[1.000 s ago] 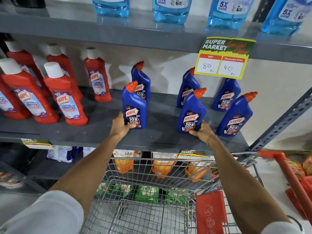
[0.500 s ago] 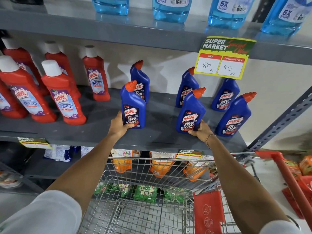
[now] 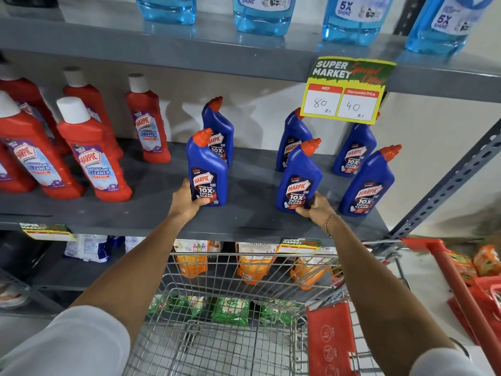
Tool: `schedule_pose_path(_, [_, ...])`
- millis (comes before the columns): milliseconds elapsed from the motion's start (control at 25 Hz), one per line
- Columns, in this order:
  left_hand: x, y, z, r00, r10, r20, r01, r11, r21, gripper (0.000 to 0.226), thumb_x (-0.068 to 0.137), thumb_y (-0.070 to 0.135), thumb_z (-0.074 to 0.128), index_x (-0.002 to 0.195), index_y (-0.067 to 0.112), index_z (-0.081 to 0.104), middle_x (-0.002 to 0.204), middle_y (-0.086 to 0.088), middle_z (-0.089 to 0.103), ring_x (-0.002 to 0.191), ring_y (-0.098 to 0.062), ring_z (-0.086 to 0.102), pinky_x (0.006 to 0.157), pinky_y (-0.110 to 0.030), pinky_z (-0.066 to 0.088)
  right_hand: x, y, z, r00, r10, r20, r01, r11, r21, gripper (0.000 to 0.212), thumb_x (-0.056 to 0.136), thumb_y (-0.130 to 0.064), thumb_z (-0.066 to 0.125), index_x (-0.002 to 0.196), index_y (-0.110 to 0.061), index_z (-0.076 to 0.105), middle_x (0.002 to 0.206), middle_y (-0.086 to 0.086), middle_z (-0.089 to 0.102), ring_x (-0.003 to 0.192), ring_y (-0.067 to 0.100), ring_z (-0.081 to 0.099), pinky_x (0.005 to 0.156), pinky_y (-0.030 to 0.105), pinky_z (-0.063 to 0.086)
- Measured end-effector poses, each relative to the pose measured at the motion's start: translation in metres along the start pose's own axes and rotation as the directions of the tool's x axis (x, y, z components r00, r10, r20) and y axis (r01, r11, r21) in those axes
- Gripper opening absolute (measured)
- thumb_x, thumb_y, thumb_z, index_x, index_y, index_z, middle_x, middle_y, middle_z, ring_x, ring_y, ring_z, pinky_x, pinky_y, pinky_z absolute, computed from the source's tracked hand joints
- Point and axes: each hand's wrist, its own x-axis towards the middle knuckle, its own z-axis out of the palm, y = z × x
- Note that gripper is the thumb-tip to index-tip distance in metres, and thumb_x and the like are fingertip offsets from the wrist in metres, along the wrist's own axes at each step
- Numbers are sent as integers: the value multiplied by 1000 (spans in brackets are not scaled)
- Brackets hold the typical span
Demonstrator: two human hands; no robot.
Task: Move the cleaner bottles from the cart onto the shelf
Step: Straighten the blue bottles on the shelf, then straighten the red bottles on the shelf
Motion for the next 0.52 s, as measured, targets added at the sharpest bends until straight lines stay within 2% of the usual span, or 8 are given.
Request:
schedule_pose_path(160, [1, 1, -1, 999, -37, 31, 37, 999, -2, 56, 74, 15, 73, 123, 9, 44, 122, -13, 62, 112, -32, 58, 97, -41, 43, -10, 14, 6, 997, 8, -77, 4, 990, 144, 70, 73, 14, 66, 134, -2, 33, 133, 14, 51, 124, 27, 49, 102, 38, 42])
schedule_pose_path(240, [0, -4, -6, 995, -54, 86, 57, 998, -33, 56, 74, 17, 73, 121, 10, 45, 122, -13, 62, 113, -31, 58, 99, -44, 45, -27, 16, 17, 970, -3, -243, 14, 999, 43, 61, 78, 5, 65, 133, -1, 38, 136, 11, 49, 124, 25, 48, 105, 33, 38])
schedule_pose_path(320, [-1, -12, -11, 994, -53, 100, 60, 996, -64, 60, 73, 14, 73, 125, 9, 43, 127, -13, 60, 116, -29, 57, 102, -44, 44, -51, 13, 36, 860, -17, -510, 19, 1000, -1, 36, 83, 5, 57, 119, 2, 51, 122, 11, 58, 109, 24, 56, 89, 20, 39])
schedule_pose_path(400, [-7, -19, -22, 998, -45, 54, 51, 992, -118, 61, 76, 5, 69, 130, 5, 41, 131, -16, 57, 117, -28, 57, 103, -38, 43, -75, 2, 71, 763, -73, -642, 108, 994, 16, 24, 80, 13, 50, 100, 3, 58, 93, 14, 63, 85, 23, 56, 74, 22, 41])
schedule_pose_path(440, [-10, -24, -31, 999, -35, 4, 35, 991, -129, 55, 78, 3, 67, 128, 3, 44, 126, -18, 60, 110, -27, 60, 98, -33, 45, -83, -4, 94, 770, -120, -627, 150, 989, -5, 23, 78, 14, 49, 93, 1, 60, 85, 10, 60, 80, 21, 54, 72, 27, 43])
schedule_pose_path(520, [-17, -33, -54, 992, 22, -122, -32, 996, -84, 32, 81, 9, 65, 112, 2, 58, 105, -19, 70, 92, -25, 65, 85, -27, 46, -94, -18, 142, 847, -209, -489, 188, 978, -93, 23, 78, 12, 49, 87, -3, 63, 82, 4, 59, 76, 17, 54, 69, 29, 43])
